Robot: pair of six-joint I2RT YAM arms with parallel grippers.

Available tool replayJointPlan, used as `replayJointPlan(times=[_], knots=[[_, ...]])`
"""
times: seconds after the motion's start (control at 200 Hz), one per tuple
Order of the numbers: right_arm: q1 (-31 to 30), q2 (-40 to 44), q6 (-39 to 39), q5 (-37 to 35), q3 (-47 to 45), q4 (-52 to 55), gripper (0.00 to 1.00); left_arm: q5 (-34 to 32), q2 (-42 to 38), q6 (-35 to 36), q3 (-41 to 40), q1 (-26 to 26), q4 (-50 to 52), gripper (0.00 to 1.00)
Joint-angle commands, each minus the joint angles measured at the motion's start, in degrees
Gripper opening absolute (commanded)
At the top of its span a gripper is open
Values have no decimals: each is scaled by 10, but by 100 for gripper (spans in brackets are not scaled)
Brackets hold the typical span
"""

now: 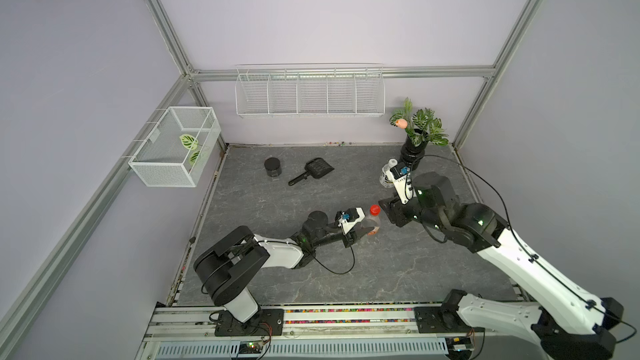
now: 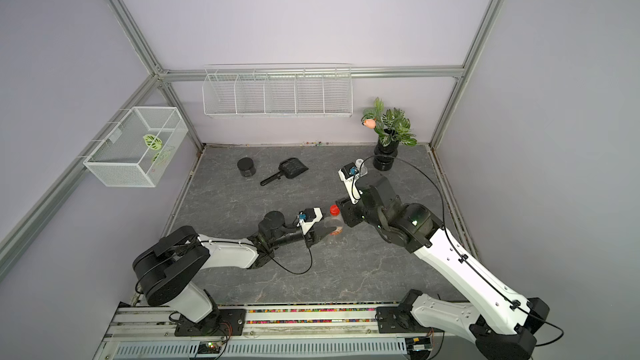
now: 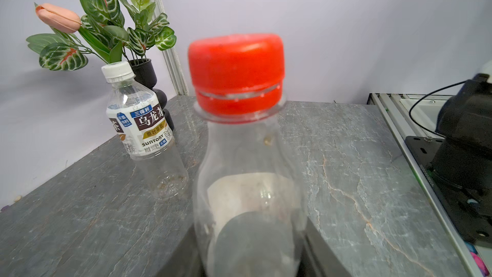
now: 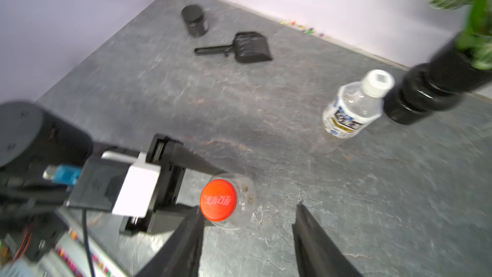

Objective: Screw on the bottle caps
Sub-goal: Screw the bottle cap onto the plastic bottle.

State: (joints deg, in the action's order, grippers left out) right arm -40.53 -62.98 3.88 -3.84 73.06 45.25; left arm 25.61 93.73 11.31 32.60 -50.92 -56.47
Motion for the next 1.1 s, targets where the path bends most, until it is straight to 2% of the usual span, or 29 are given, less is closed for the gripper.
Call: replayJointPlan(times=[0.0,0.08,0.175,0.27,0.35,0.49,0.66,1.095], knots=[[53,-17,-236,194,9,73,55,43,14,15,2,4,77,47],[87,-24,-341,278,20,96,55,56,14,21,7,5,87,47],[117,-47,-420,336,30,108,55,66,16,27,13,6,97,47],[127,-88,-472,375,66,143,53,73,17,31,18,6,107,47],[128,-119,-500,380,90,169,52,75,16,32,19,6,110,47],[128,-142,-519,372,101,178,51,74,18,34,19,6,109,47],[128,-138,-521,365,84,150,51,75,19,33,20,6,109,47],[128,-138,-546,335,69,165,45,74,20,29,23,6,114,47]])
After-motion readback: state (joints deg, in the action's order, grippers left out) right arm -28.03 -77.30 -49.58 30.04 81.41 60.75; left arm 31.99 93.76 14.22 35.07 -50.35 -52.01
